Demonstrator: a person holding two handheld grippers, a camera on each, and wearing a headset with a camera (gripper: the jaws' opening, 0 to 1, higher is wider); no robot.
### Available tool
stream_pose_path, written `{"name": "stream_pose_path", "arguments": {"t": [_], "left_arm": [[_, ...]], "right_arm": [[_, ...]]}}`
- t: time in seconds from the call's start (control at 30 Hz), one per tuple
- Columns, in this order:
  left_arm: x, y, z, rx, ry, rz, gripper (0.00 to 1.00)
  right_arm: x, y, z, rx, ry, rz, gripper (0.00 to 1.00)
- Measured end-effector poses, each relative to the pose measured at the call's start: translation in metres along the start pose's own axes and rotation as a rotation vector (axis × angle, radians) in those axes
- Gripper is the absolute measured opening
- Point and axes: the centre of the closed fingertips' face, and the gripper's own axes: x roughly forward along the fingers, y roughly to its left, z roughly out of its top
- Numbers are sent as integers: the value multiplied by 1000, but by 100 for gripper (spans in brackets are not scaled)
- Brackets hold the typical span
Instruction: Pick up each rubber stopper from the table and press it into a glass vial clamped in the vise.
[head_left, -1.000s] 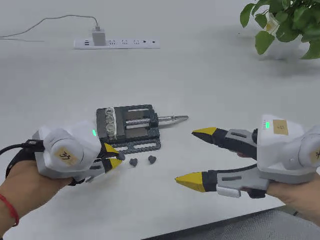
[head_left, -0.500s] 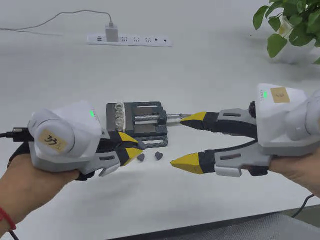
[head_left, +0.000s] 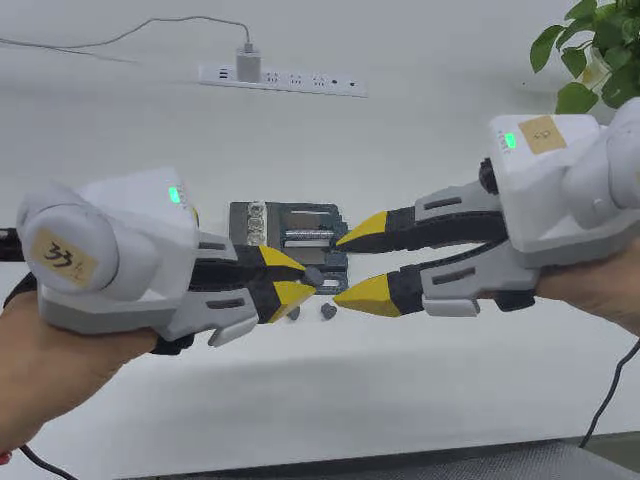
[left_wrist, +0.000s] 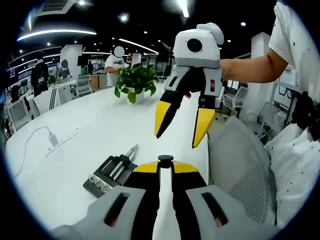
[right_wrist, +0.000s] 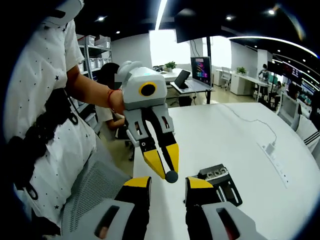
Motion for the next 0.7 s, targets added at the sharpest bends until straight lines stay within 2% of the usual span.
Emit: {"name": "stream_pose_path", "arguments": {"t": [0.3,0.53,0.7], "left_arm": [[-6,-9,11,13,-25,-20,4],[-9,-13,18,27,-38,-30,4],[-10,-13,19,37,-36,-35,4]], "right_arm": [[3,5,7,-57,52,59,16],[4,6,5,-83,84,98,12],[4,9,5,-97,100,111,10]]}}
